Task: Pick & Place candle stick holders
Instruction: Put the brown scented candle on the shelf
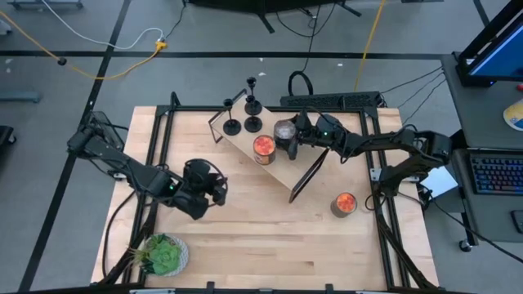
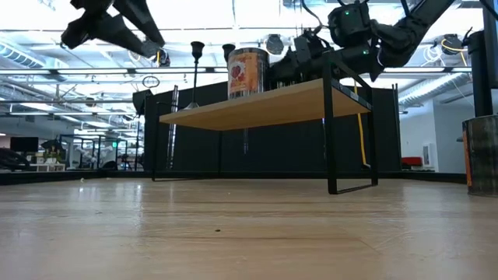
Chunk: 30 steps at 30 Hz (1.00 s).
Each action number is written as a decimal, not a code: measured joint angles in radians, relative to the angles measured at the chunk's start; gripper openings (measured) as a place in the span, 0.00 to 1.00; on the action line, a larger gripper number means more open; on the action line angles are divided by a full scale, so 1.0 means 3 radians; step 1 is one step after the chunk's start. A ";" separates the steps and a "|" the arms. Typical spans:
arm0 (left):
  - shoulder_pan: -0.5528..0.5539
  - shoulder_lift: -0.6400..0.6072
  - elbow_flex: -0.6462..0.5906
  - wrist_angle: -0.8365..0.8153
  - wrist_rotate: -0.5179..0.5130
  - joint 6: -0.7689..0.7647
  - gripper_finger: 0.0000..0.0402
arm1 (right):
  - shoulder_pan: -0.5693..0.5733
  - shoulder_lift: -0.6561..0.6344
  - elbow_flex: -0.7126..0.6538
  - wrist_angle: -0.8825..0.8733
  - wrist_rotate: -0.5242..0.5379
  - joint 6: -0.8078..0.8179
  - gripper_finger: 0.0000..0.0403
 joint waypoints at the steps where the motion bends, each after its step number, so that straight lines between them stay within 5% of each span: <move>1: 0.0001 -0.0033 -0.0035 0.0015 0.0029 -0.0003 0.36 | 0.0000 0.0010 0.0005 0.0005 0.0011 -0.0001 0.89; 30: 0.0000 -0.0179 -0.0214 0.0083 0.0211 0.0024 0.36 | -0.0023 -0.0254 0.0000 0.0305 0.0037 0.0247 0.88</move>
